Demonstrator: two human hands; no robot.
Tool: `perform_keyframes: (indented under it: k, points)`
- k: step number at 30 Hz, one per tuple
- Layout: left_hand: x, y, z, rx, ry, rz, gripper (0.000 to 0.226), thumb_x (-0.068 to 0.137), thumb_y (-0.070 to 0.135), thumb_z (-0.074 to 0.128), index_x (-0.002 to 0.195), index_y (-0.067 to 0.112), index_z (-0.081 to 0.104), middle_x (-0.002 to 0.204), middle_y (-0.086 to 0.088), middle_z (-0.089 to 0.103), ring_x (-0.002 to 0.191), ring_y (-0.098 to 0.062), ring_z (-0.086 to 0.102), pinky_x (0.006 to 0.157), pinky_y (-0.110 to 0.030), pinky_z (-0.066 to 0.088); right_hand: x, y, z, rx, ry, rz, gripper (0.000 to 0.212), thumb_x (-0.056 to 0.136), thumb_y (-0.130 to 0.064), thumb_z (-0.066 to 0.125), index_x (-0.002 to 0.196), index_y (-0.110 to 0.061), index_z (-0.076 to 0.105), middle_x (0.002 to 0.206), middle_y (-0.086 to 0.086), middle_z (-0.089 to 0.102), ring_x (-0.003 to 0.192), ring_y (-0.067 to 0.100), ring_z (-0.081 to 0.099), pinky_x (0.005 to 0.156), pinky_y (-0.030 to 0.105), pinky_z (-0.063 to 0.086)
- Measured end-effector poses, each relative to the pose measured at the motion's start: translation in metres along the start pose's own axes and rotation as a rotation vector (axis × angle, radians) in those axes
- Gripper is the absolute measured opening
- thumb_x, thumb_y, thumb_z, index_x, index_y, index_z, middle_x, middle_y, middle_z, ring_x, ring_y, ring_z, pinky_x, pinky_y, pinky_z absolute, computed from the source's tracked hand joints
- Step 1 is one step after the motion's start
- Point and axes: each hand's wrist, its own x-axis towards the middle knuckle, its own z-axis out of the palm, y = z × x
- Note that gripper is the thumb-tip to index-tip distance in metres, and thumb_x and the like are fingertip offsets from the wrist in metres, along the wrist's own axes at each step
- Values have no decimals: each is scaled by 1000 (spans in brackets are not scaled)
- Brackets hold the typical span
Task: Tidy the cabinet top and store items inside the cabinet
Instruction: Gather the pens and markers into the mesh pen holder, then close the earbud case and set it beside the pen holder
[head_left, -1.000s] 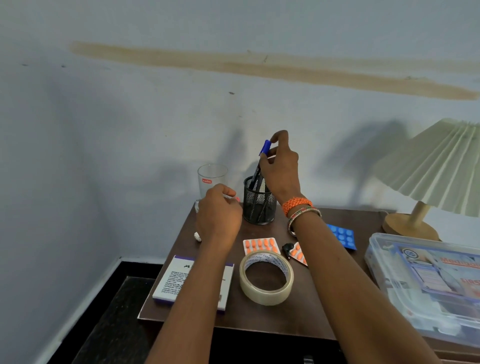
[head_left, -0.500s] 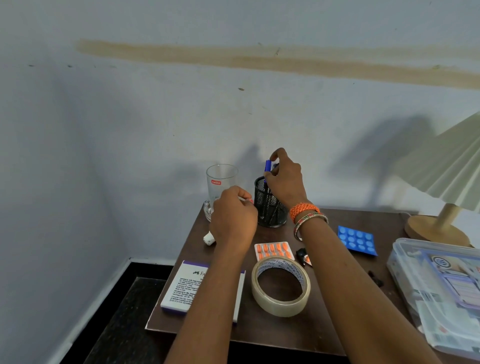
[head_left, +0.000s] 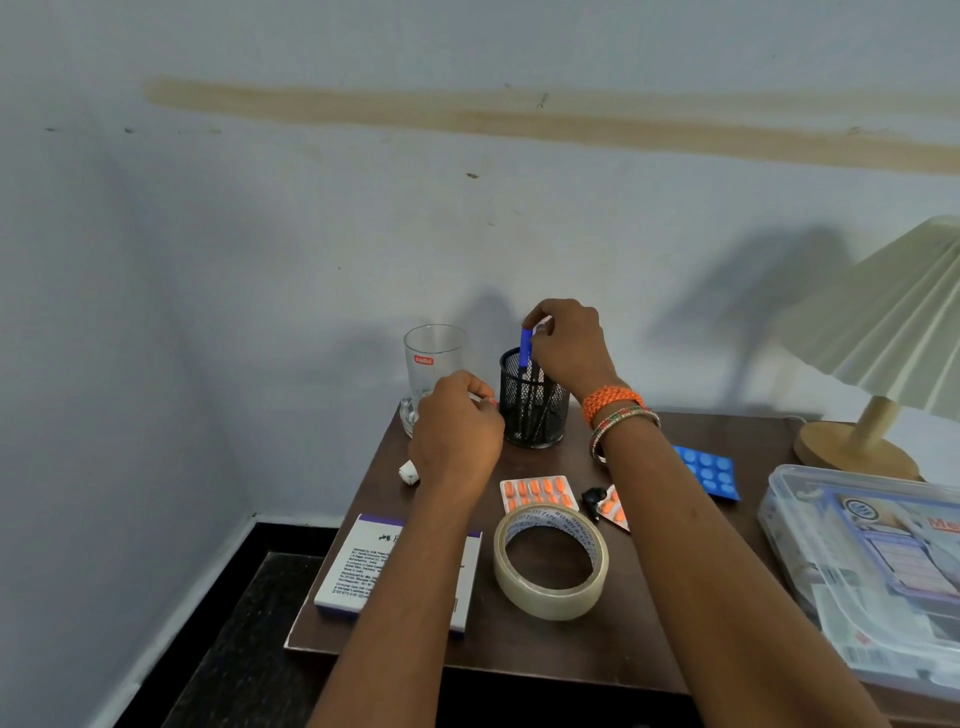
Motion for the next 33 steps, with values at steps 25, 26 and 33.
perform_keyframes:
  k: [25, 26, 33]
  points:
    - [-51, 13, 16, 194, -384, 224, 17, 88, 10, 55, 88, 26, 61, 98, -3, 64, 89, -18, 59, 79, -34, 49, -104, 35, -130, -72, -15, 312, 29, 73, 1, 55, 69, -26, 65, 96, 15, 68, 73, 28, 70, 76, 44, 59]
    - [-51, 14, 17, 207, -412, 243, 16, 88, 10, 55, 89, 25, 61, 99, -3, 63, 89, -18, 59, 79, -33, 49, -108, 40, -134, -76, -39, 350, 27, 77, 3, 54, 75, -21, 67, 90, 15, 69, 67, 26, 70, 73, 42, 60]
    - [-63, 28, 27, 211, -613, 366, 18, 90, 6, 54, 100, 17, 65, 91, 2, 62, 82, -8, 56, 67, -17, 41, -118, 60, -136, -177, -147, 470, 26, 78, 6, 56, 99, -2, 69, 101, 22, 68, 95, 35, 67, 85, 40, 56]
